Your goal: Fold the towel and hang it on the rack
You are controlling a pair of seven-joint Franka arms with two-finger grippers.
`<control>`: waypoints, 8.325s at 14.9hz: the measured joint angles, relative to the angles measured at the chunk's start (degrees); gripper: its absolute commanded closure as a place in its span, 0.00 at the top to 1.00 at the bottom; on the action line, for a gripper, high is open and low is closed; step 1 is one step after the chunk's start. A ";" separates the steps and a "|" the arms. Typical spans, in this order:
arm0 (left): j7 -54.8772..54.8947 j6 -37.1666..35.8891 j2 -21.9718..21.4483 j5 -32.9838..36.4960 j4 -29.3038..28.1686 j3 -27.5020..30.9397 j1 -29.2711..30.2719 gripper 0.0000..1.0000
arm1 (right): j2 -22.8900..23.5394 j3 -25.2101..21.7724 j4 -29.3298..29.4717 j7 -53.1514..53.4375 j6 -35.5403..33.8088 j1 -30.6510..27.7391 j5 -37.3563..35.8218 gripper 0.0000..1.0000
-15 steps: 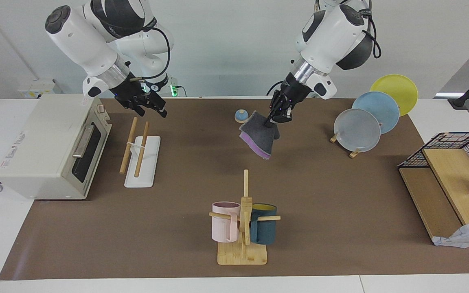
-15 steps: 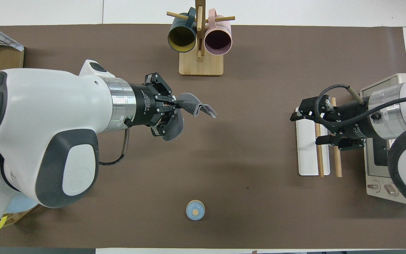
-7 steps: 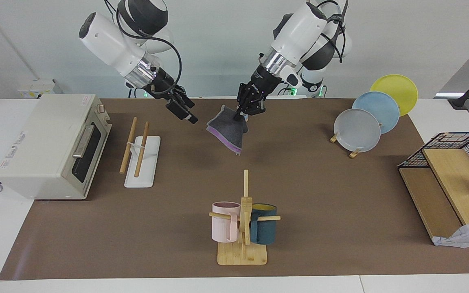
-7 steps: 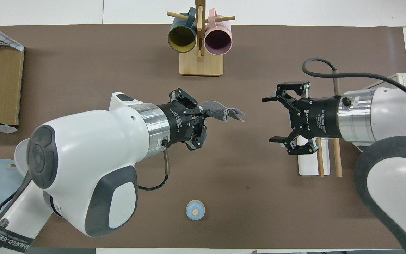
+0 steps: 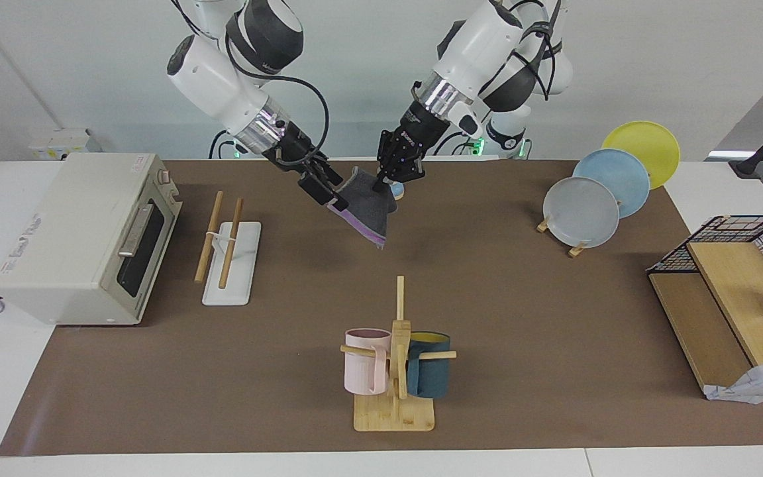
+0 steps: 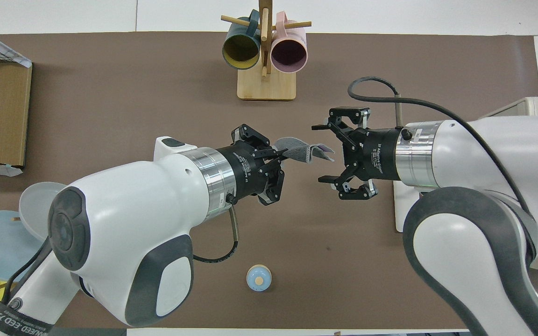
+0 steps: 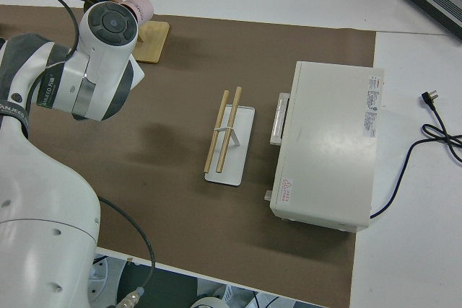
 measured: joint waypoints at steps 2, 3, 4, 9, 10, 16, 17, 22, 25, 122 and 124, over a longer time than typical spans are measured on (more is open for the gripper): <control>-0.59 0.20 0.00 0.00 -0.01 0.01 0.00 0.00 | 0.45 -0.01 0.05 0.00 1.49 0.84 0.29 0.61; -0.76 0.27 0.00 0.00 -0.01 0.01 0.00 0.00 | 0.47 -0.01 0.06 0.00 2.26 1.28 0.30 0.22; -0.86 0.29 0.00 0.00 -0.01 0.01 0.00 0.00 | 0.47 -0.01 0.09 0.00 2.61 1.70 0.30 0.00; -1.90 0.34 0.00 0.00 -0.01 0.01 0.00 0.00 | 0.47 -0.05 0.10 0.00 2.76 2.02 0.30 0.00; -1.99 0.34 0.00 0.00 -0.01 0.01 0.00 0.00 | 0.47 -0.08 0.10 0.00 2.75 1.99 0.30 0.00; -2.22 0.34 -0.01 0.00 -0.02 -0.02 -0.65 0.99 | 0.47 -0.23 0.11 -4.65 0.24 1.69 0.30 0.00; -2.20 0.34 -0.01 0.00 -0.04 -0.07 -0.98 1.00 | 0.47 -0.35 0.11 -6.03 -0.71 1.31 0.30 0.00; -0.43 0.28 -0.04 0.04 -0.09 0.12 -1.32 1.00 | 0.45 -0.79 0.17 -12.99 -4.48 0.02 -1.37 0.00; 5.76 -0.81 -0.07 0.05 -0.60 0.57 0.37 1.00 | 0.35 -0.80 0.21 -22.27 -9.62 -1.95 -7.60 0.00; 127.84 -53.89 1.71 27.65 18.20 14.67 19.96 1.00 | 4.27 -0.06 27.01 -74.66 -48.07 -21.56 -44.88 1.00; 127.84 -53.89 1.71 27.66 18.20 14.67 19.96 1.00 | 4.27 -0.06 27.01 -74.66 -48.07 -21.56 -44.88 1.00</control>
